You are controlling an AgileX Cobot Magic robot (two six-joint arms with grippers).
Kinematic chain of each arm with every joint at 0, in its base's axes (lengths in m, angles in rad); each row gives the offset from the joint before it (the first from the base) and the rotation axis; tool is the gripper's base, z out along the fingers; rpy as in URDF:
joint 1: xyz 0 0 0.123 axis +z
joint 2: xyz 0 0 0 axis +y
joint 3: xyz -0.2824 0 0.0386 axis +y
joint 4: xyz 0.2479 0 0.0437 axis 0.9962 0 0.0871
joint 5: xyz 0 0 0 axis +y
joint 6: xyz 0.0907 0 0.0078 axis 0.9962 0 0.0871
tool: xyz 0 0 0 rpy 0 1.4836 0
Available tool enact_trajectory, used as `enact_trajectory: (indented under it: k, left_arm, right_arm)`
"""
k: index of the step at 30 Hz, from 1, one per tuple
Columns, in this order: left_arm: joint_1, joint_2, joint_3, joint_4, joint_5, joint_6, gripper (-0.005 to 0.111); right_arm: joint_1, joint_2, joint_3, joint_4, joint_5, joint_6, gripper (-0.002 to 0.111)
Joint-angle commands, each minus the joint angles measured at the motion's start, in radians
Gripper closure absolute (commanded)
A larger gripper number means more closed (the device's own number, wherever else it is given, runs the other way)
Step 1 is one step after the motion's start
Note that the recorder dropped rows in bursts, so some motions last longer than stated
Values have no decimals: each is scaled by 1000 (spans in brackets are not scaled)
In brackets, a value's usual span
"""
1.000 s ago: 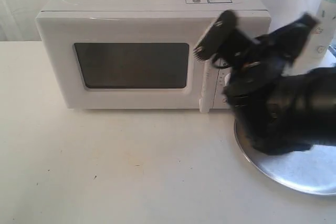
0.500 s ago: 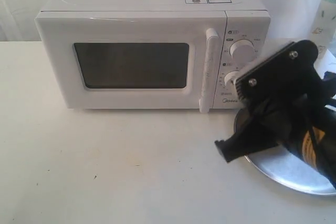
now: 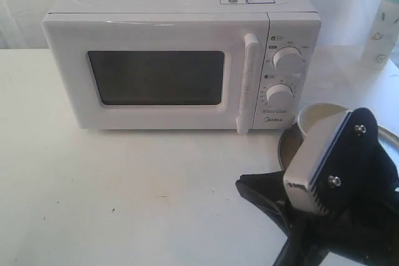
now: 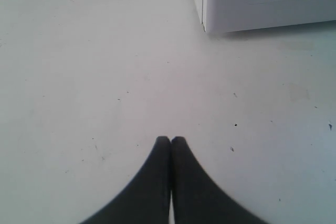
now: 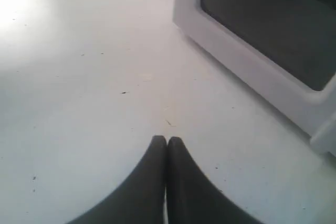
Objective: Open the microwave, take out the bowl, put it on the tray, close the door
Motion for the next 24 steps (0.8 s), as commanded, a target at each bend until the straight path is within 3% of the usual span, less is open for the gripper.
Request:
enact_trajectory:
  k: [1,13,16,17,19,24]
  left_arm:
    - [-5,-2,-3,-9,3,0,107]
    - [-5,-2,-3,-9,3,0,107]
    - [-5,-2,-3,-9,3,0,107]
    - [-5,-2,-3,-9,3,0,107]
    - [-5,-2,-3,-9,3,0,107]
    - [-5,-2,-3,-9,3,0,107]
  right_arm:
    - [3,-9,5,-10,-60,5,108]
    - [13,-49,7,3,39,5,108]
    - [2,-94,7,185,90,5,108]
    - [-43,-143,21,405,66,5,108]
    - [-168,-247,89,622,-36,5,108]
    - [-498,-628,357,993,-326,25,108]
